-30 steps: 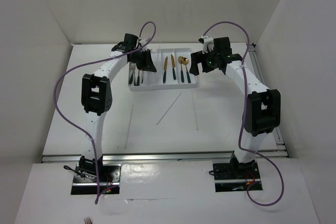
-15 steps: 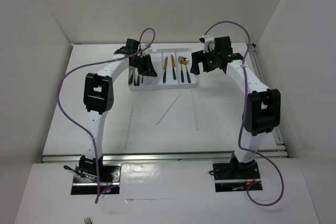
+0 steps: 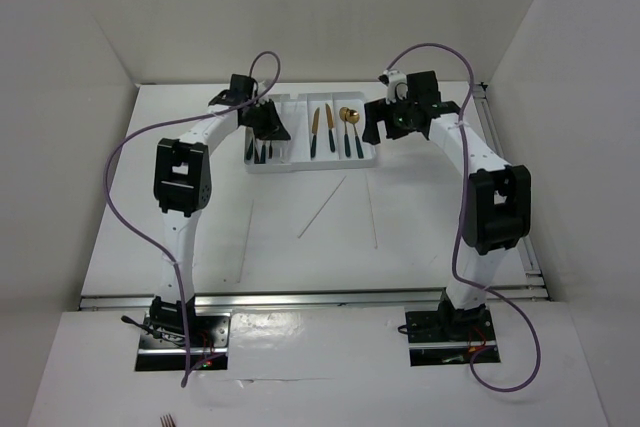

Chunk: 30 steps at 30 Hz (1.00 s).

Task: Sort the eating utensils into containers

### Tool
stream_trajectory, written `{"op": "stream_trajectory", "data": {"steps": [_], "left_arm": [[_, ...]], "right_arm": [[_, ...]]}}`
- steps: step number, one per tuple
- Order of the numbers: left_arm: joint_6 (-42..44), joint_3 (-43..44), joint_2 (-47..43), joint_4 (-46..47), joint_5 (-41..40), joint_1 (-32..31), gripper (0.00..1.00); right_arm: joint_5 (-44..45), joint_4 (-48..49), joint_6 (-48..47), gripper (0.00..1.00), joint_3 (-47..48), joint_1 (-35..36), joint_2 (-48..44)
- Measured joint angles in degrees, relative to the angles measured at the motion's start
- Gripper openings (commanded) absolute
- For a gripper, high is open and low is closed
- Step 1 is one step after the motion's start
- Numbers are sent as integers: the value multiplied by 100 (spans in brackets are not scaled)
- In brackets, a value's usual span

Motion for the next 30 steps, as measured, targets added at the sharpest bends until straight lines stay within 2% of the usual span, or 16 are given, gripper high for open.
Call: {"op": "stream_trajectory", "data": {"steps": [1,2,4,5,6,7,8,10,16,19,23,25,27,28,29,30], "left_arm": [[-46,0,0,44,-31,4,0],[-107,0,0,61,-57,4,6],[-149,0,0,79,-116,-2,31],[-155,0,0,90,-125,-7,58],[-155,0,0,109,-109,-11,69],[-310,46,0,168,96,-22,76],[-280,120,-11,192,74,-66,78],[-234,225,-13,227,-52,-129,76],[50,114,-262,70,-450,-160,64],[343,-391,-1043,-9,-883,-201,60],[706,-1027,-2551,-120,-1274,-306,59],[782,-1261,-3246,-258,-1237,-313,46],[922,-1620,-3873,-389,-979,-179,29],[953,-1945,-4159,-374,-905,-66,27],[1060,-2420,-4498,-398,-857,76,37],[1154,-2951,-4782,-457,-872,197,41]], "right_arm": [[0,-9,-4,98,9,0,22],[0,-22,-11,98,20,-2,59],[0,-57,-20,100,44,-2,122],[0,-85,-20,100,50,-2,144],[0,-109,-22,100,52,-2,155],[2,-131,-22,100,59,-2,162],[2,-138,-22,100,61,-2,164],[11,-146,-22,100,61,-2,164],[212,-103,-35,100,59,39,162],[520,136,-129,100,-153,140,59],[903,595,-345,100,-855,466,-376],[1008,826,-444,91,-1233,621,-671],[1075,970,-496,88,-1414,756,-901],[1110,1043,-501,88,-1434,785,-955],[1145,1099,-511,88,-1440,800,-994],[1161,1128,-509,90,-1429,800,-1012]]}}
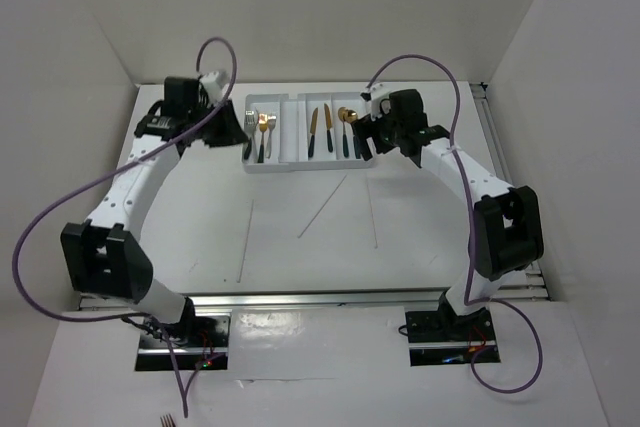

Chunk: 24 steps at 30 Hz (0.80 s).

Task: Sort the eating utensils into containers

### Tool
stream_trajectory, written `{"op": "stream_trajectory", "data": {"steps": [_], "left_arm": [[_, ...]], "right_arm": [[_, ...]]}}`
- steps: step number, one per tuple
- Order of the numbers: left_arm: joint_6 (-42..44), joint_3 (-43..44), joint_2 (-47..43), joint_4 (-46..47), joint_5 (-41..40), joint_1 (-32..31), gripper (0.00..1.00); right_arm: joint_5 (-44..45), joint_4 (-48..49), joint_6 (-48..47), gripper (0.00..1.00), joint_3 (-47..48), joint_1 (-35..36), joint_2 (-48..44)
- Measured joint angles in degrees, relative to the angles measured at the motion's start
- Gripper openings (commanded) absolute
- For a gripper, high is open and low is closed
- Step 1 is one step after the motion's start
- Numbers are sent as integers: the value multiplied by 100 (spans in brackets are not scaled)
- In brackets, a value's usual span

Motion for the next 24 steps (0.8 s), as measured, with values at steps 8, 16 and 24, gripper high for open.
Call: {"op": "stream_trajectory", "data": {"steps": [8,16,24], "left_arm": [[212,-3130,-1659,-997,-817,-190,69],[33,-2907,-1554,-1082,-1438,-535,48],[-105,-2894,-688,-1357,-1132,-533,47]], "right_arm": [[-111,-96,-2,97,20,-2,-2],[-177,-179,-2,96,7,-2,-33],[-243,-258,-2,96,-111,-2,-348]]}}
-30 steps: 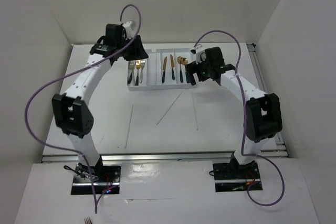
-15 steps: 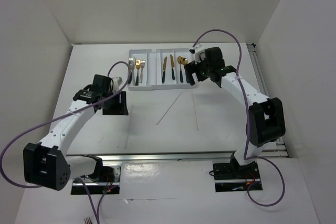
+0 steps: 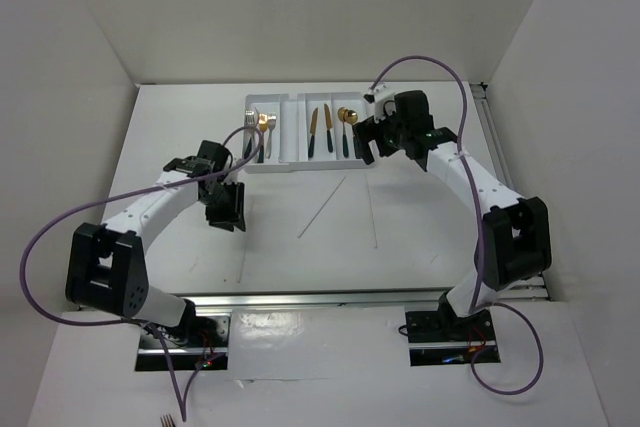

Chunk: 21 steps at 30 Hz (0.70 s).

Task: Sort the eating utensils into containers

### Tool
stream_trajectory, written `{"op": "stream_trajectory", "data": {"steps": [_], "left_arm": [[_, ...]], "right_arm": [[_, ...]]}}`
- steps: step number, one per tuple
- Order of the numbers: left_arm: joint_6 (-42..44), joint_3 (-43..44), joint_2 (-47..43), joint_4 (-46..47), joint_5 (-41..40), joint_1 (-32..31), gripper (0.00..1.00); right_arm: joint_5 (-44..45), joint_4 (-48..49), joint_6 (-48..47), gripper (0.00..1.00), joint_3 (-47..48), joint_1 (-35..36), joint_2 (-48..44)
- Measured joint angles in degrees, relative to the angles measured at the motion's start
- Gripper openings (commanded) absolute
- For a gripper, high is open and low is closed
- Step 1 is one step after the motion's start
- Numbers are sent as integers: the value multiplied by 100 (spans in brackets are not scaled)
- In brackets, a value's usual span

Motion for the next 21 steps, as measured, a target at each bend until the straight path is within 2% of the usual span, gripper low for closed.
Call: {"op": "stream_trajectory", "data": {"steps": [10,21], "left_arm": [[-72,-107,391,-328,308,-61,49],[-151,-326,1408,-409,507,-142,46]], "right_arm": [[-44,-57,-2,96,-9,0,-118],[-61,-136,0,96,-9,0,-118]]}}
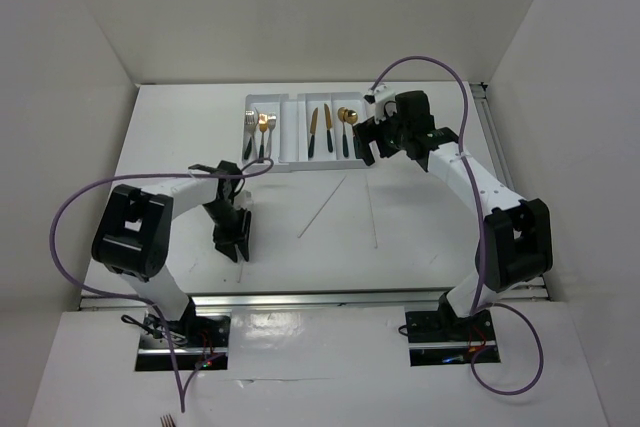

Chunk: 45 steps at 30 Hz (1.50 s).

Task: Sort the eating utensils into containers

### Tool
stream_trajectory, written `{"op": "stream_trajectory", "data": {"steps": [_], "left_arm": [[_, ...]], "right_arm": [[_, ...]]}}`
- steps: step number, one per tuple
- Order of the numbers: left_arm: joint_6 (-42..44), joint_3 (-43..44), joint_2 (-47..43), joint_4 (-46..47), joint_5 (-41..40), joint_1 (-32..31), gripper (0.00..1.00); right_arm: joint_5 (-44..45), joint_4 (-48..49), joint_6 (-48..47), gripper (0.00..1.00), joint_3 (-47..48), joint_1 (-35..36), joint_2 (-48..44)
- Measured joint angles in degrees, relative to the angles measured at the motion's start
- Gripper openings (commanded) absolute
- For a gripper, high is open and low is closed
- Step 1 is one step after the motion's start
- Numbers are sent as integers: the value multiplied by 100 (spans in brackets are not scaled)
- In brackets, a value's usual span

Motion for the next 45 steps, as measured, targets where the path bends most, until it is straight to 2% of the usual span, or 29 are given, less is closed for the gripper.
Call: {"op": "stream_trajectory", "data": {"steps": [7,9,12,16,21,31,43,45], "left_arm": [[-4,52,350,-155,114,0,43],[-2,181,525,-271,122,0,40],[-4,374,780,-448,105,0,31],[-2,505,946,-592,24,0,29],[15,588,1019,-691,-46,-2,0],[13,612,901,-664,-223,-103,0],[-127,293,-505,590,-686,-505,1],[-136,234,-627,684,-688,-531,23]], "right_arm": [[0,-39,0,96,0,0,0],[4,-39,0,96,0,0,0],[15,-42,0,96,0,0,0],[20,-44,0,96,0,-26,0],[20,-46,0,96,0,-63,0],[13,-59,0,94,0,-79,0],[-164,-94,-2,93,0,-79,13],[-203,-111,-2,93,0,-79,42]]}}
